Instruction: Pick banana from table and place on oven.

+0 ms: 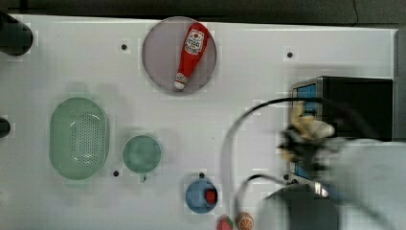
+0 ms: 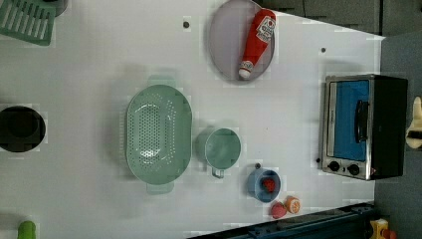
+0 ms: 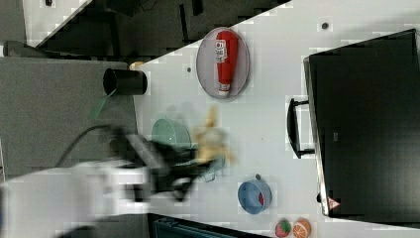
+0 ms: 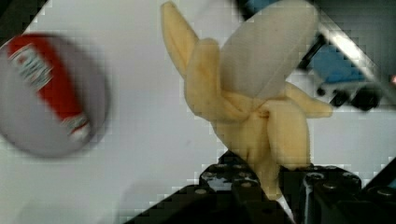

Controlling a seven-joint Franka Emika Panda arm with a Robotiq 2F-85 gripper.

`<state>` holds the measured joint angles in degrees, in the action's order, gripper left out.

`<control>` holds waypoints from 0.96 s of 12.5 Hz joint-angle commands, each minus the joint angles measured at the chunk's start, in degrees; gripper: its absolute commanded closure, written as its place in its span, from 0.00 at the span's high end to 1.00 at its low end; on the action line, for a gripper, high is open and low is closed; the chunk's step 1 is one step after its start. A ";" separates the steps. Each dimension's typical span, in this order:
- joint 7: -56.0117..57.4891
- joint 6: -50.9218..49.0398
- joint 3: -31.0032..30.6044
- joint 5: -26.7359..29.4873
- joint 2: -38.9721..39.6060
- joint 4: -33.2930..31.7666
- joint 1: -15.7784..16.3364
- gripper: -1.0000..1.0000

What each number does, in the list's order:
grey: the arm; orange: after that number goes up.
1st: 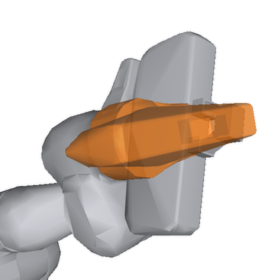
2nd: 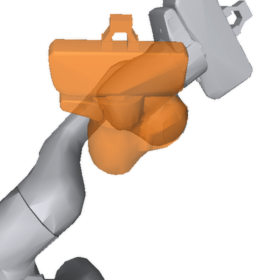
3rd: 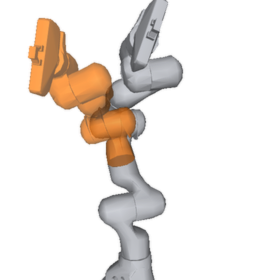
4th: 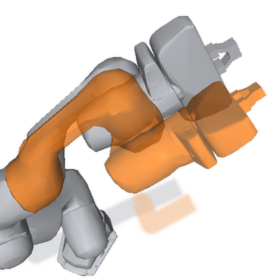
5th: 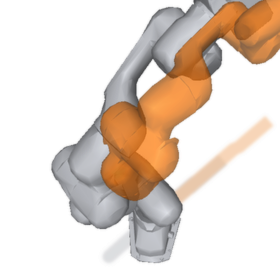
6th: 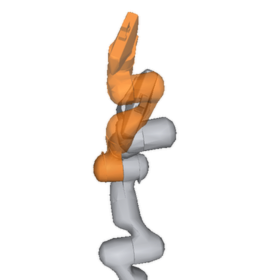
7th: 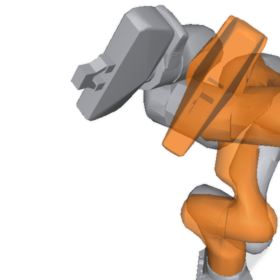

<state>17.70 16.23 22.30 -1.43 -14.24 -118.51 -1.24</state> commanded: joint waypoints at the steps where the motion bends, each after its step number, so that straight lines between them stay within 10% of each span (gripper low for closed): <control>1: 20.76 6.99 6.83 -0.37 5.12 0.47 -1.80 0.25; 9: 43.68 15.17 16.01 0.03 22.03 9.88 -1.97 0.25; 12: 44.04 14.90 15.96 0.84 22.95 10.10 -2.04 0.49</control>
<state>57.52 30.69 39.22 -1.80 10.35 -110.00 -4.29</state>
